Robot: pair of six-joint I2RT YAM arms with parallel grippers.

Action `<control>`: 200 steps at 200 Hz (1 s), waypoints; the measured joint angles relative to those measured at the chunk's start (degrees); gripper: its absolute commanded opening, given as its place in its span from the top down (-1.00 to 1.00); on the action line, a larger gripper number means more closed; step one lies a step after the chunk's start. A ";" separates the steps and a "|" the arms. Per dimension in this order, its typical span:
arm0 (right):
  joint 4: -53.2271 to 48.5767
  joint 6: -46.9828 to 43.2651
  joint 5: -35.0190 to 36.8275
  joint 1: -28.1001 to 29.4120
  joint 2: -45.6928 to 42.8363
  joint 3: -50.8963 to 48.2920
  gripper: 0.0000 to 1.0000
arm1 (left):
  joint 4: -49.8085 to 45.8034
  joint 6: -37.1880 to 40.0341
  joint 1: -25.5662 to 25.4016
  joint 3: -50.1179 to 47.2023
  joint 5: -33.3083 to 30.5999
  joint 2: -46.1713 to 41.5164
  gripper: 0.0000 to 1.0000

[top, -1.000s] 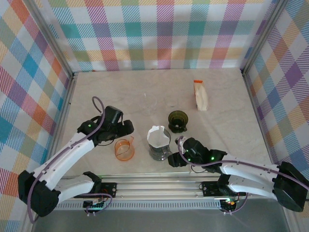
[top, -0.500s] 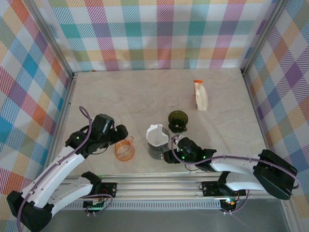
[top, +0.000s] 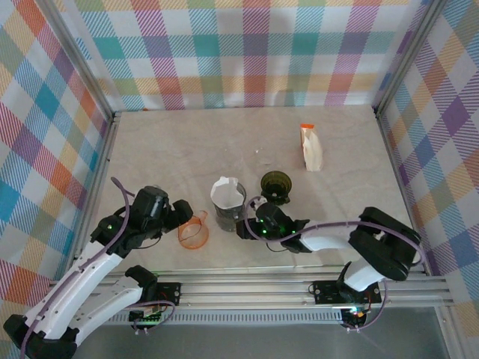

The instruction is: Place the coffee filter in the dripper

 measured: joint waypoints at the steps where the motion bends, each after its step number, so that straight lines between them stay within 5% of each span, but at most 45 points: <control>1: 0.00 -0.02 -0.02 0.00 0.31 0.35 -0.12 | -0.07 -0.02 0.00 0.00 -0.02 -0.11 -0.74; 146: 0.31 -4.17 -6.19 -5.25 27.34 32.11 -0.11 | -5.44 -4.90 0.00 -4.37 -0.07 -7.21 -0.50; 200: -1.46 -4.09 -8.31 -6.14 31.67 38.10 -0.32 | -5.25 -4.92 0.00 -6.10 -0.02 -7.96 -0.51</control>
